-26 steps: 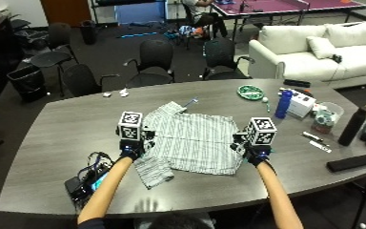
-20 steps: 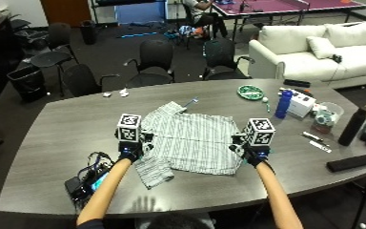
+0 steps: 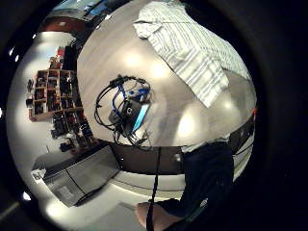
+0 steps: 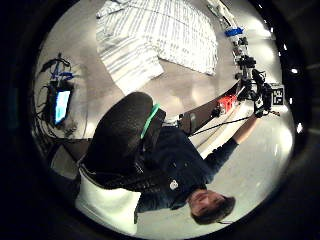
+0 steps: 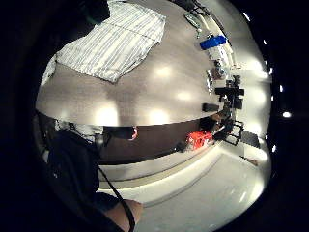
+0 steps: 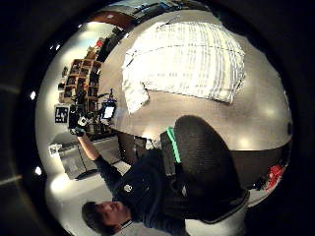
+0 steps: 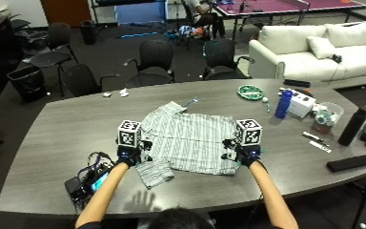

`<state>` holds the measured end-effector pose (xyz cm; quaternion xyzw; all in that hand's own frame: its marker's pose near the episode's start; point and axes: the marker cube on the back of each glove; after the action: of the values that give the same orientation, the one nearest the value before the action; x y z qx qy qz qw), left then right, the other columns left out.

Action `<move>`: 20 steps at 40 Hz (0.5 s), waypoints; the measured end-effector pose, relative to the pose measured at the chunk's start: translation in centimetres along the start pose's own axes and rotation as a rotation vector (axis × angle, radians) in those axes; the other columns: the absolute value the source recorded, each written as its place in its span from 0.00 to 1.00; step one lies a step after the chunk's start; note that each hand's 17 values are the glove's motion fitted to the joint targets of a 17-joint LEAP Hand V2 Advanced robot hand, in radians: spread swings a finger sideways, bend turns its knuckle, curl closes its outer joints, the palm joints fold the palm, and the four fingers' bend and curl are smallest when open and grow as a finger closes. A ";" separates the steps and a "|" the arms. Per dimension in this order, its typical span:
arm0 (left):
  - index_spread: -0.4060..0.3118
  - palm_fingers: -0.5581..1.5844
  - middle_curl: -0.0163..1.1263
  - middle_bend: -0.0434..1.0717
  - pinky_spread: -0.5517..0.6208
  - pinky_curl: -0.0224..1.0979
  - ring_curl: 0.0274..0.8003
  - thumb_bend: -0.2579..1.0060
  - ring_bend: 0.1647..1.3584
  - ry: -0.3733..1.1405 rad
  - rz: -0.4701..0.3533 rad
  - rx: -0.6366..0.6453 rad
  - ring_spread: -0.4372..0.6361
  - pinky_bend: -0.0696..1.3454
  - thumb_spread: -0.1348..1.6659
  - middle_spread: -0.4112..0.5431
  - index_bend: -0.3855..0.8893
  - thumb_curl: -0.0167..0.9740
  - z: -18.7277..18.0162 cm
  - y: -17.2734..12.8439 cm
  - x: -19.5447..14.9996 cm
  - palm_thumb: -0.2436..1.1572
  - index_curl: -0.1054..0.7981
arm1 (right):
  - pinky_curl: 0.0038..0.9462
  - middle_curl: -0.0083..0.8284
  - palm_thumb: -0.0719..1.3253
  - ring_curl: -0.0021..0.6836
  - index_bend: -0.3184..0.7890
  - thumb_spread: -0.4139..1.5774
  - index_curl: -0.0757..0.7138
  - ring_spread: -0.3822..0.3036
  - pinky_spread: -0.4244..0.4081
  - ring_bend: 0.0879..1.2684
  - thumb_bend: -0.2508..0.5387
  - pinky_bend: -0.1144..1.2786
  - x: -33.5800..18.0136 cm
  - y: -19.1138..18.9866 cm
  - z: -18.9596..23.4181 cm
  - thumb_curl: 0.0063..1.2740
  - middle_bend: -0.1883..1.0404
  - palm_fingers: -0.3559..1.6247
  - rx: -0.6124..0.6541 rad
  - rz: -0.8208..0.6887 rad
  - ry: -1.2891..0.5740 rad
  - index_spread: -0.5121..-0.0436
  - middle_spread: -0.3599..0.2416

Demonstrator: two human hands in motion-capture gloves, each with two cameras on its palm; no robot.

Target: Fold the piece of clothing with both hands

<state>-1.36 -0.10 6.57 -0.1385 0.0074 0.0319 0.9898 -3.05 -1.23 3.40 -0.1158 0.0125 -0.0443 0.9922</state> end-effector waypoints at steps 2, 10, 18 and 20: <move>0.44 0.32 0.15 0.17 0.75 0.26 0.25 0.20 0.33 -0.015 0.048 0.044 0.75 0.35 0.67 0.65 0.42 0.23 0.4 -1.3 0.3 0.32 0.40 | 0.29 0.29 0.31 0.37 0.40 0.83 0.39 0.56 0.70 0.27 0.52 0.37 -0.2 -0.2 0.1 0.15 0.31 0.40 -0.020 0.001 0.002 0.38 0.56; 0.43 0.27 0.16 0.17 0.77 0.29 0.27 0.19 0.35 -0.026 0.119 -0.031 0.79 0.40 0.65 0.69 0.41 0.27 2.5 -4.6 2.0 0.34 0.41 | 0.31 0.35 0.36 0.41 0.39 0.81 0.38 0.55 0.70 0.28 0.49 0.38 -0.3 -2.0 1.6 0.19 0.33 0.39 -0.125 0.024 0.000 0.42 0.57; 0.42 0.25 0.17 0.19 0.79 0.30 0.27 0.19 0.37 -0.044 0.087 -0.147 0.81 0.42 0.64 0.72 0.41 0.30 4.5 -5.4 3.7 0.36 0.41 | 0.33 0.38 0.41 0.44 0.39 0.81 0.38 0.54 0.69 0.29 0.46 0.39 -0.1 -4.0 3.5 0.23 0.33 0.38 -0.237 0.085 -0.026 0.44 0.57; 0.42 0.24 0.17 0.19 0.79 0.30 0.28 0.19 0.37 -0.045 0.071 -0.174 0.81 0.43 0.64 0.72 0.40 0.30 5.2 -5.5 4.0 0.37 0.40 | 0.33 0.39 0.41 0.44 0.39 0.81 0.38 0.54 0.69 0.29 0.45 0.39 -0.6 -3.5 3.7 0.23 0.32 0.38 -0.394 0.181 -0.081 0.45 0.57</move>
<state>2.97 -3.69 12.96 -0.2228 -0.0130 0.0708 0.9722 -3.76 -3.68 7.82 -0.3075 -0.0087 0.0530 0.9500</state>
